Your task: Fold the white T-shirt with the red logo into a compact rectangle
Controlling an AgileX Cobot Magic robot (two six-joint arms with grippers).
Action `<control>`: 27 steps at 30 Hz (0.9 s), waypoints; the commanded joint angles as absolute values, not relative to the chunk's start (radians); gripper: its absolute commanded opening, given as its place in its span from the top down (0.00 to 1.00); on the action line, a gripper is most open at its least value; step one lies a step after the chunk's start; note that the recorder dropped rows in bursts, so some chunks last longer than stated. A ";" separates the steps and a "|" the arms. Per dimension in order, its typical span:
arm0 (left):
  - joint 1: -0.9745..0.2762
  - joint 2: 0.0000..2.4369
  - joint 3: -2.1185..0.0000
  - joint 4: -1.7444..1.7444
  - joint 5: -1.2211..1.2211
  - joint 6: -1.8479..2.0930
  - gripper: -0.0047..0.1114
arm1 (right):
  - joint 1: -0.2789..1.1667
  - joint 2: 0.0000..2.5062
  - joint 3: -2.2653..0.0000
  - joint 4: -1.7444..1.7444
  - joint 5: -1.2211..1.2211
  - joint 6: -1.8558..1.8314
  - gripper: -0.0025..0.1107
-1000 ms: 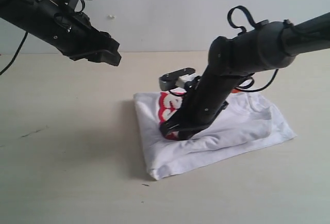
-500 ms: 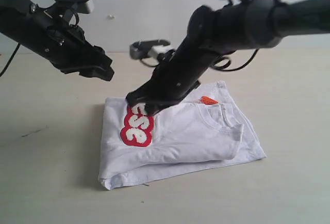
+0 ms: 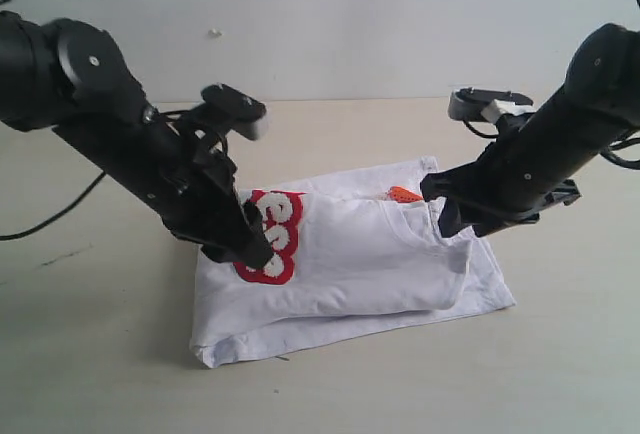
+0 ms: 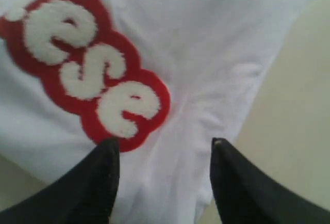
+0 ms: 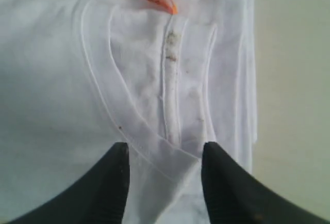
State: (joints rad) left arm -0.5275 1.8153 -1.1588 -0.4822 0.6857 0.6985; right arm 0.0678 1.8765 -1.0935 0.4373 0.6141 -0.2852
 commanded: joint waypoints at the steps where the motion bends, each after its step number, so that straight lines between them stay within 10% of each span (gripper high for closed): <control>1: -0.560 1.851 -1.150 -0.439 0.633 0.664 0.51 | 0.064 1.924 -1.070 0.468 0.581 -0.320 0.58; 27: -0.558 1.878 -1.152 -0.381 0.564 0.643 0.51 | 0.069 1.973 -1.054 0.568 0.573 -0.368 0.58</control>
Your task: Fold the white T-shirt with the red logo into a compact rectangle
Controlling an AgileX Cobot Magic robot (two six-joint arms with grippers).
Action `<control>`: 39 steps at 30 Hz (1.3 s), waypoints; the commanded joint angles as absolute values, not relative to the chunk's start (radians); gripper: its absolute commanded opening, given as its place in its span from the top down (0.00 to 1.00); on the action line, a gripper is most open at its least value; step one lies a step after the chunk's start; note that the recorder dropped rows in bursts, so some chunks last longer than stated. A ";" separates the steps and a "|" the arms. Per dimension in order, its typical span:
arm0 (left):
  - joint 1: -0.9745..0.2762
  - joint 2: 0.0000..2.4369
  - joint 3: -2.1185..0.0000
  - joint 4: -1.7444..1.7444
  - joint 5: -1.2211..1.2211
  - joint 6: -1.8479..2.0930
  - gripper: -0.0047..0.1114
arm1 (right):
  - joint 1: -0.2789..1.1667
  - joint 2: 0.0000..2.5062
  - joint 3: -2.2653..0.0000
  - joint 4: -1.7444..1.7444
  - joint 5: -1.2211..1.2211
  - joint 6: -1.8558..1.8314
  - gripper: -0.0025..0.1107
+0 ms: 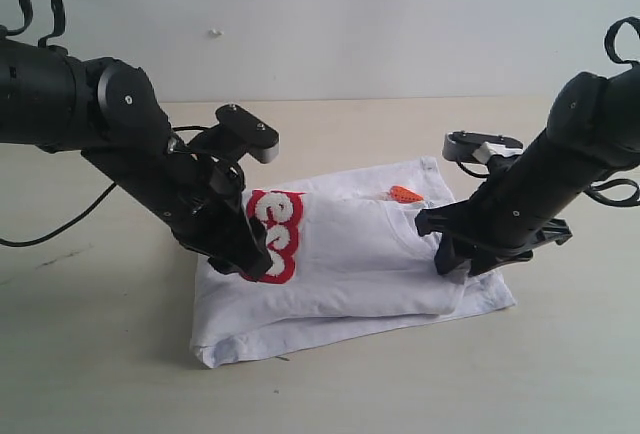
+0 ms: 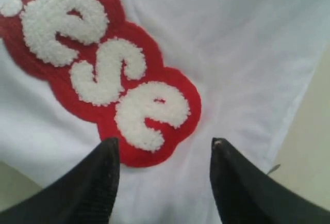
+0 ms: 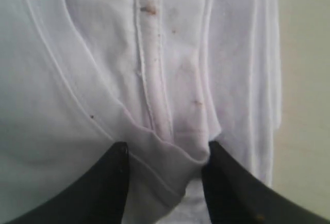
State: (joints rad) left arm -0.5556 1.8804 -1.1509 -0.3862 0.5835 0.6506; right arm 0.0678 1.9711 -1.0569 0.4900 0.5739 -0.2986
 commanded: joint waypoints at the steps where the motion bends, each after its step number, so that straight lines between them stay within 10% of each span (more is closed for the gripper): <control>1: -0.558 1.878 -1.152 -0.381 0.559 0.643 0.51 | 0.069 1.973 -1.054 0.614 0.581 -0.405 0.59; 6: -0.558 1.878 -1.152 -0.381 0.543 0.643 0.51 | 0.069 2.010 -1.054 0.688 0.599 -0.471 0.66; 10: -0.558 1.878 -1.152 -0.374 0.543 0.643 0.51 | 0.069 1.993 -1.054 0.690 0.599 -0.551 0.98; 21: -0.558 1.878 -1.152 -0.254 0.539 0.643 0.51 | 0.069 1.763 -1.162 0.624 0.611 -0.597 0.98; 34: -0.558 1.878 -1.152 -0.197 0.465 0.643 0.51 | 0.069 1.768 -1.258 -0.278 0.545 -0.059 0.97; 39: -0.558 1.878 -1.152 -0.197 0.478 0.643 0.51 | 0.069 1.863 -1.305 -0.787 0.639 0.348 0.80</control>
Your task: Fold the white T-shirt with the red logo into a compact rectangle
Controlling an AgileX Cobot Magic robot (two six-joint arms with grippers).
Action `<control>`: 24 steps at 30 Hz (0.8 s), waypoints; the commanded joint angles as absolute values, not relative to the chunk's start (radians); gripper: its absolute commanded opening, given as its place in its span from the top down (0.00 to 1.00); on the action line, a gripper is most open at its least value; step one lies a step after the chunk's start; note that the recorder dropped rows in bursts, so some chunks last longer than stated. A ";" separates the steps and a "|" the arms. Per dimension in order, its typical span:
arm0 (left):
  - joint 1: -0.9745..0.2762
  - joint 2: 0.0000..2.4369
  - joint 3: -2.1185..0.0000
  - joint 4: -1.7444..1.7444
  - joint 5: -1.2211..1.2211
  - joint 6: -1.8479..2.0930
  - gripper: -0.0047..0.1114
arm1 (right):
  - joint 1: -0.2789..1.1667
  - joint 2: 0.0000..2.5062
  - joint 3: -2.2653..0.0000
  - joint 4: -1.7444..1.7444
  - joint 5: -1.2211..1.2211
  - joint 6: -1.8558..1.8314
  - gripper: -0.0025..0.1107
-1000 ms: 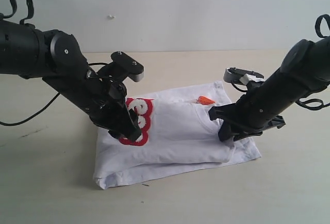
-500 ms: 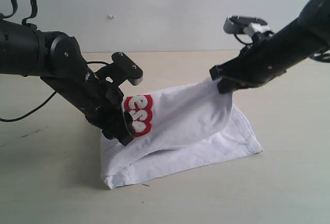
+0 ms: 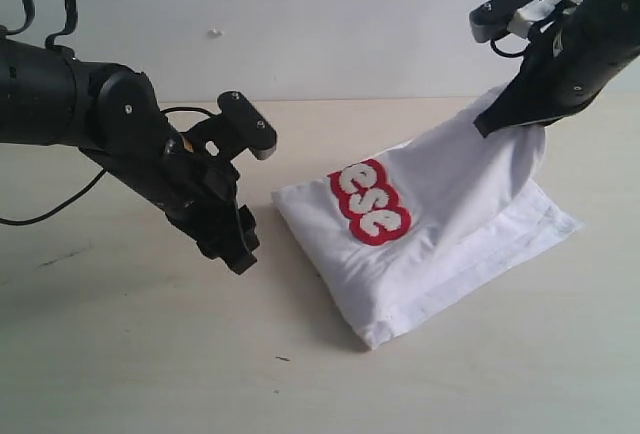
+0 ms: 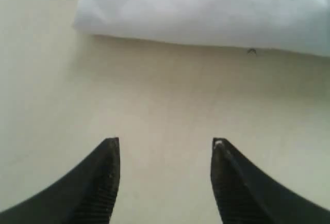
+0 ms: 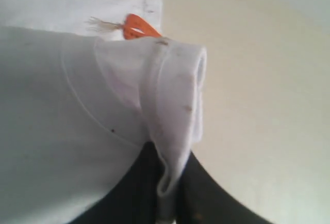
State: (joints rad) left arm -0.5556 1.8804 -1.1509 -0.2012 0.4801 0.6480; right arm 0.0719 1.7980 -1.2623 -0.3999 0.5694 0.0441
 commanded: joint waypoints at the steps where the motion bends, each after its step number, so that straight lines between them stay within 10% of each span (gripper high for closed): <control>1: -0.558 1.878 -1.152 -0.197 0.478 0.643 0.51 | 0.069 1.881 -1.315 -0.864 0.678 0.421 0.75; 8: -0.558 1.878 -1.152 -0.197 0.476 0.643 0.51 | 0.069 1.972 -1.396 -0.877 0.785 0.536 0.60; 16: -0.547 1.832 -1.152 -0.195 0.478 0.632 0.51 | 0.069 1.971 -1.376 -0.051 0.718 -0.148 0.97; 24: -0.488 1.689 -1.152 -0.195 0.497 0.459 0.51 | 0.125 1.975 -1.196 0.124 0.568 -0.212 0.98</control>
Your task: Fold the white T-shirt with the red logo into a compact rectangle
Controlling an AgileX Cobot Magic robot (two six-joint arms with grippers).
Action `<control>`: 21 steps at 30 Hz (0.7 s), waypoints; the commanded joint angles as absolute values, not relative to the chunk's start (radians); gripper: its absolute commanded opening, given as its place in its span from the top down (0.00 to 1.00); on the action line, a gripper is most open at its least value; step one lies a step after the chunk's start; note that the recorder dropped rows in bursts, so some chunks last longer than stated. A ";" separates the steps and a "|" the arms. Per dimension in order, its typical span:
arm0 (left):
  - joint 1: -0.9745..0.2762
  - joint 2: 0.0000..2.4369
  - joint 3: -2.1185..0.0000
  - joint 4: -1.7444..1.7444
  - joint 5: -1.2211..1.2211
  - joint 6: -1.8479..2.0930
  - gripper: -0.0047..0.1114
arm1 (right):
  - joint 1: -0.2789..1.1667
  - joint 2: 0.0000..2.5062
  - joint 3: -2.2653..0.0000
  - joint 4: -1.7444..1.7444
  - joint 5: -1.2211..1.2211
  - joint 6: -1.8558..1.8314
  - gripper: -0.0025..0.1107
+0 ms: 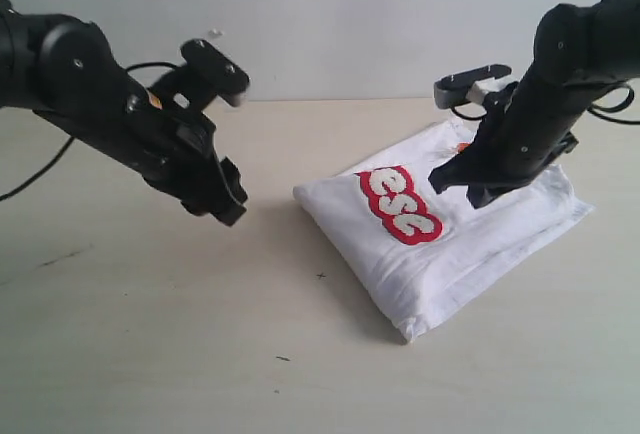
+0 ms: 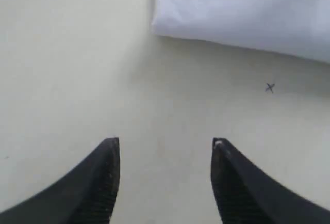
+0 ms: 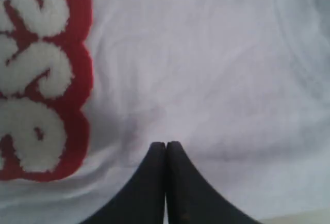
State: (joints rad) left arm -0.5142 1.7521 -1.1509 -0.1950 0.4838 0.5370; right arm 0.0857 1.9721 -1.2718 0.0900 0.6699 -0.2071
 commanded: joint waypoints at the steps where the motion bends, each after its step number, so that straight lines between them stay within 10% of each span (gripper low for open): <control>1: -0.482 1.676 -1.152 -0.195 0.504 0.441 0.53 | 0.143 1.983 -1.181 0.124 0.551 -0.199 0.98; 7: -0.458 1.630 -1.146 -0.204 0.557 0.433 0.96 | 0.255 2.080 -1.177 0.124 0.539 -0.136 0.98; 21: -0.447 1.594 -1.107 -0.247 0.537 0.432 0.96 | 0.529 2.100 -1.290 0.237 0.584 -0.172 0.98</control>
State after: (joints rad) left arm -0.4498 1.6042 -1.1230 -0.2187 0.5401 0.4328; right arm 0.4971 2.0834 -1.2591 0.2034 0.5115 -0.1457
